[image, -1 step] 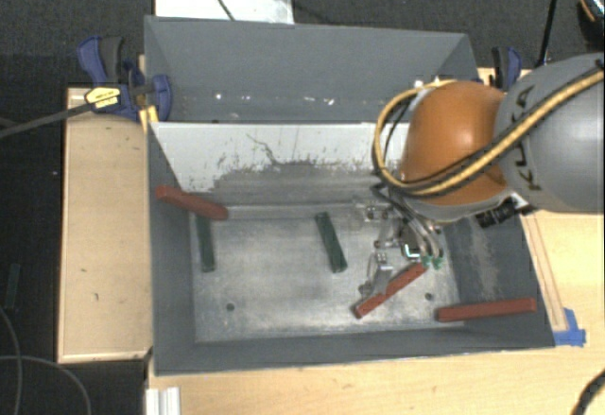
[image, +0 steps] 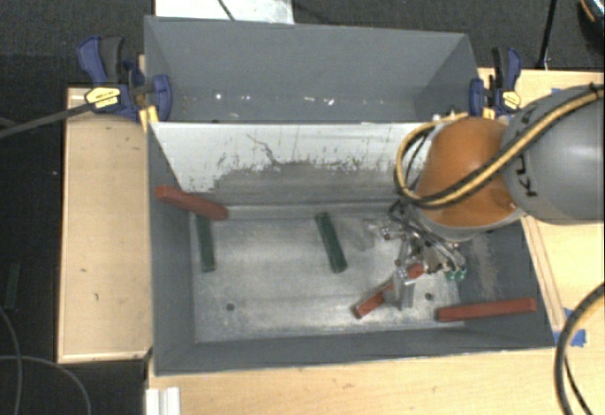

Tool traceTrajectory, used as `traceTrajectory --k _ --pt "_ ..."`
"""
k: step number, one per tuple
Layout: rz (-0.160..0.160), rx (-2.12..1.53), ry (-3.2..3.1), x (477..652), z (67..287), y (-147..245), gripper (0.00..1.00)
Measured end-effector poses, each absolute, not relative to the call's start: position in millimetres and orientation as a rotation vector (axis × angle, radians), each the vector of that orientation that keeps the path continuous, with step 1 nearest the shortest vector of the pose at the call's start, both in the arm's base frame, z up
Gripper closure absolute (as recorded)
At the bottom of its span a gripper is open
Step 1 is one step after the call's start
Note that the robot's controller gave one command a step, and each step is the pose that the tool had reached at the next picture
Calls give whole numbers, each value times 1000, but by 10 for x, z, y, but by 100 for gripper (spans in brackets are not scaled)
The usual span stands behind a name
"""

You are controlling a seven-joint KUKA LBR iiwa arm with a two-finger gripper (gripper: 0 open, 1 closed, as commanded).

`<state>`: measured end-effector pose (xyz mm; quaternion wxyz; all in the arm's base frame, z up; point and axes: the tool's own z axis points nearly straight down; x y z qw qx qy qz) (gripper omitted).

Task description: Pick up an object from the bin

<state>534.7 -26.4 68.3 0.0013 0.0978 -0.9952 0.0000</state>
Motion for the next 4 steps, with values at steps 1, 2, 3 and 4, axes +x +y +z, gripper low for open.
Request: traceTrajectory --k 1,2,3,4 --pt "-1 306 -3126 5358 720 -247 100" --pt "0 195 -3142 5089 725 35 100" --pt "0 419 -3126 5423 2007 300 100" --pt "-1 412 -3118 5399 1962 292 0"
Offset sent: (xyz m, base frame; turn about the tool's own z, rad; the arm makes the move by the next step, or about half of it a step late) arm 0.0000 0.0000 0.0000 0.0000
